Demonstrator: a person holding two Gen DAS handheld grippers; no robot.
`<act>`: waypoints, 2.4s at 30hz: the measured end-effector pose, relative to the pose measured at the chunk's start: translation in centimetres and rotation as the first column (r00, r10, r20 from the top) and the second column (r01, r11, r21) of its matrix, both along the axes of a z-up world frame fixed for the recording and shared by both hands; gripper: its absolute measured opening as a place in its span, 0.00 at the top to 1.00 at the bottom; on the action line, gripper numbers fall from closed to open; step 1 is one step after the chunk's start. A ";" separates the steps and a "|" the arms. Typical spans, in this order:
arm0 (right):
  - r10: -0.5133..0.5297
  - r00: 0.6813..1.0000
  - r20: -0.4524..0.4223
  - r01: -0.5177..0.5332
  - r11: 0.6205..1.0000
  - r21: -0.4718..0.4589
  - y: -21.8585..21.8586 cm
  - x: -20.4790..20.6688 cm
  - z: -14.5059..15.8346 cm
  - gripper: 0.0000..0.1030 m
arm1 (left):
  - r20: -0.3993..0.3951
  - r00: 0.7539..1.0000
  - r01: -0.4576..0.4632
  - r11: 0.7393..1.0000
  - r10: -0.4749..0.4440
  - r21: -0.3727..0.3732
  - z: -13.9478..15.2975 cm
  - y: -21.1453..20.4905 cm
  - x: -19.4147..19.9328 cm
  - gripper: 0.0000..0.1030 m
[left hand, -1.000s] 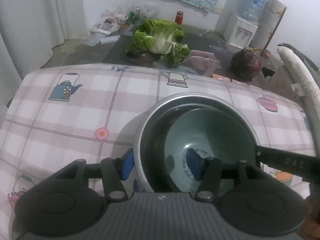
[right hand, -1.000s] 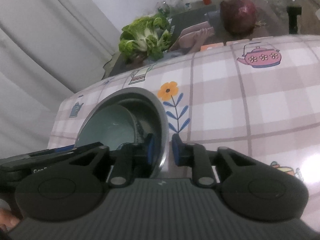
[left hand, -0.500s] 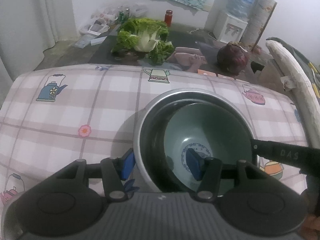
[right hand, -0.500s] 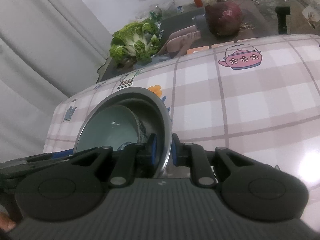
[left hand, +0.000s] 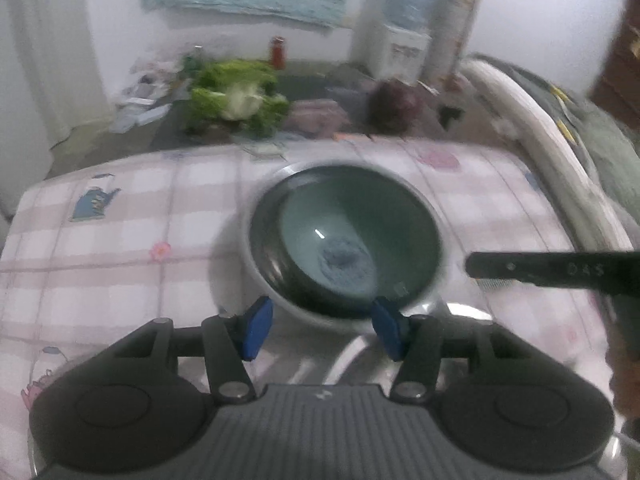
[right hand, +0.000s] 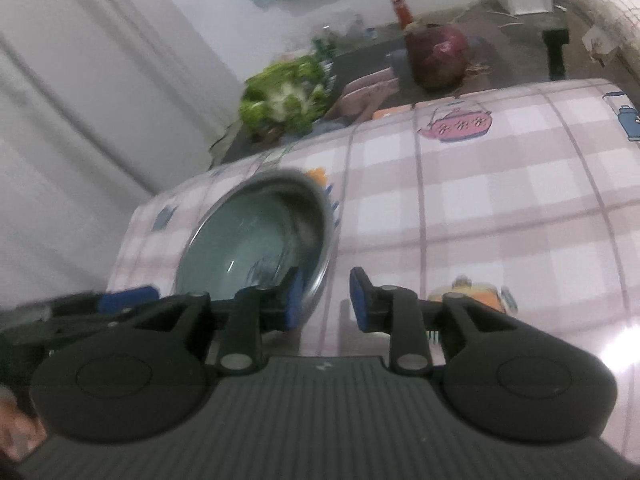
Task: Organize plates and bowls
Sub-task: 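Move both grippers to a large steel plate and close them on its rim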
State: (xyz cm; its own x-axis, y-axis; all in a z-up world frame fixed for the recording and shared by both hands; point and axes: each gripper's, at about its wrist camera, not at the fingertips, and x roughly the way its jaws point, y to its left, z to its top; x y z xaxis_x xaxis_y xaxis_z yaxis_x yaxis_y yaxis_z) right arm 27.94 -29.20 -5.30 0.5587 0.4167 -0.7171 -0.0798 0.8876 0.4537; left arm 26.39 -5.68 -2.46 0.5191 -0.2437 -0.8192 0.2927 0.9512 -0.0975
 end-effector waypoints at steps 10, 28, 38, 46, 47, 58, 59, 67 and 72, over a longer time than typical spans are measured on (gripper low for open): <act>0.058 0.995 -0.076 -0.062 0.997 -0.049 1.5 -3.0 -2.4 0.70 | -0.084 0.996 0.024 0.999 -0.021 0.039 -2.1 -1.8 -2.0 0.53; -0.027 1.000 -0.002 0.026 0.994 -0.105 1.6 -6.9 -0.2 0.70 | 0.033 0.999 -0.025 0.999 0.024 0.047 0.5 -0.7 -7.4 0.46; -0.023 0.986 0.162 0.023 1.000 0.001 3.1 -16.7 6.6 0.66 | 0.150 0.972 -0.171 0.983 0.179 -0.066 3.9 8.3 -16.8 0.34; 0.070 0.993 0.097 -0.072 0.997 0.019 9.2 -18.6 5.1 0.65 | 0.114 0.943 -0.300 0.948 0.312 -0.109 1.6 15.4 -20.2 0.34; 0.085 0.992 0.091 -0.087 0.996 0.019 10.1 -18.4 4.9 0.65 | 0.109 0.940 -0.312 0.943 0.324 -0.113 1.4 16.1 -20.2 0.34; 0.137 0.988 0.066 -0.129 0.985 -0.115 18.2 -12.8 2.6 0.65 | 0.116 0.917 -0.375 0.924 0.381 -0.069 -1.1 19.1 -17.3 0.34; 0.137 0.988 0.065 -0.127 0.983 -0.134 18.7 -12.0 2.4 0.65 | 0.112 0.918 -0.376 0.924 0.382 -0.065 -1.4 19.1 -16.8 0.34; 0.152 0.987 0.050 -0.135 0.959 -0.248 21.4 -7.3 0.7 0.65 | 0.057 0.915 -0.400 0.917 0.399 -0.009 -3.8 19.3 -14.3 0.60; 0.175 0.984 0.025 -0.162 0.950 -0.267 22.3 -6.4 -0.6 0.69 | 0.054 0.916 -0.399 0.917 0.397 0.019 -4.5 19.3 -14.4 0.80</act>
